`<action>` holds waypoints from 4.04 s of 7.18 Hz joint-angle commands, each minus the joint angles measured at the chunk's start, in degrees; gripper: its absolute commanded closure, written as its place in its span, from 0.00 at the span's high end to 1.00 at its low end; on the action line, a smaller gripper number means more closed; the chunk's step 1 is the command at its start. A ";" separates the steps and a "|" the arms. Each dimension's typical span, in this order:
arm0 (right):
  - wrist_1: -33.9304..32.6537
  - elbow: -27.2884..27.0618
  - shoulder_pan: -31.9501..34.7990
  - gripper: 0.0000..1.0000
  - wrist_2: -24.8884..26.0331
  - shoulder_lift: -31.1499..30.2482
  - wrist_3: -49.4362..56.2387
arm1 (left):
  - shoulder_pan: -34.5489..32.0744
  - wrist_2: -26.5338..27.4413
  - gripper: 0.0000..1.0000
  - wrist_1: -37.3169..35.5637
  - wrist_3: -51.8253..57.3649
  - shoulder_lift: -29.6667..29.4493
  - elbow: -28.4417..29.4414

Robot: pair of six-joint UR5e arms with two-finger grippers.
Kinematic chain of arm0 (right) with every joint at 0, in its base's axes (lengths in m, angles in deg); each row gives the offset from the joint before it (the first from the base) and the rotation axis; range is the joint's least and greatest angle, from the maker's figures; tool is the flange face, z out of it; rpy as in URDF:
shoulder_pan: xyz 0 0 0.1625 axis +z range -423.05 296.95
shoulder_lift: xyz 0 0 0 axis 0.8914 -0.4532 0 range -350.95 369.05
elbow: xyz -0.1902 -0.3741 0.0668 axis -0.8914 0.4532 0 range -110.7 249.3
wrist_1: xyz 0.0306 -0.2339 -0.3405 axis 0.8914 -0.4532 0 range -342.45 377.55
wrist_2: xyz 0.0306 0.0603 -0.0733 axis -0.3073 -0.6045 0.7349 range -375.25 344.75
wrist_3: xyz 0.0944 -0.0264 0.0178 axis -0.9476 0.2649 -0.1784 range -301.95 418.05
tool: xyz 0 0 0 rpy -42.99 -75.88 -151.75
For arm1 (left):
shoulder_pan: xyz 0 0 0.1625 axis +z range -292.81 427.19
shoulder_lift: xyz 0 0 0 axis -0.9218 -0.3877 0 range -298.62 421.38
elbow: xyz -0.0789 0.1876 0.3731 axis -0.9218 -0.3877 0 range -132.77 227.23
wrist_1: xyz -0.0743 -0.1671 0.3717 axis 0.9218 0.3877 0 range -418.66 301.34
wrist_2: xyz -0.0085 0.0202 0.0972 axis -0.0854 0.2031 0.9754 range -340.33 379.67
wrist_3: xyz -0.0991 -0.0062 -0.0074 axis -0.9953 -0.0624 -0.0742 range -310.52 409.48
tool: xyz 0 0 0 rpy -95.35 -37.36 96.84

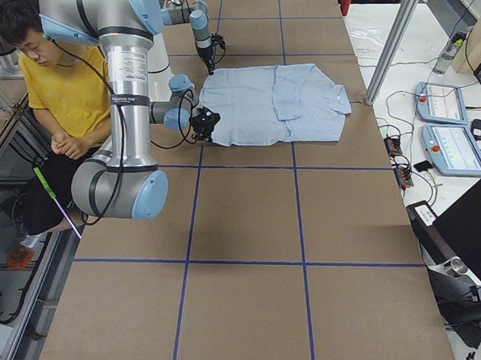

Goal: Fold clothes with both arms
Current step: 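Grasp the bottom hem corners with both grippers, then lift the hem with both grippers and fold it up toward the collar, then lay the hem down near the collar and open both grippers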

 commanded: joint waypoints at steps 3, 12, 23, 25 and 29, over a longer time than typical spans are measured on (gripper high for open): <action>0.00 -0.06 0.31 0.00 -0.03 -0.18 0.09 | -0.67 -2.31 0.00 -0.74 -0.08 0.77 -1.28; -11.13 -7.66 23.93 0.00 -10.49 10.84 13.77 | -28.31 -9.77 0.00 -8.39 8.25 -8.10 -16.51; 0.41 49.83 40.22 0.00 -20.77 44.64 34.63 | -39.07 -16.11 0.00 32.98 21.28 -14.34 31.04; 1.23 54.68 41.00 0.00 -20.69 47.62 35.41 | -41.00 -16.29 0.00 33.27 23.98 -17.85 35.61; 2.46 60.05 41.36 0.00 -19.90 49.48 36.47 | -42.68 -16.20 0.00 40.11 27.08 -20.67 45.72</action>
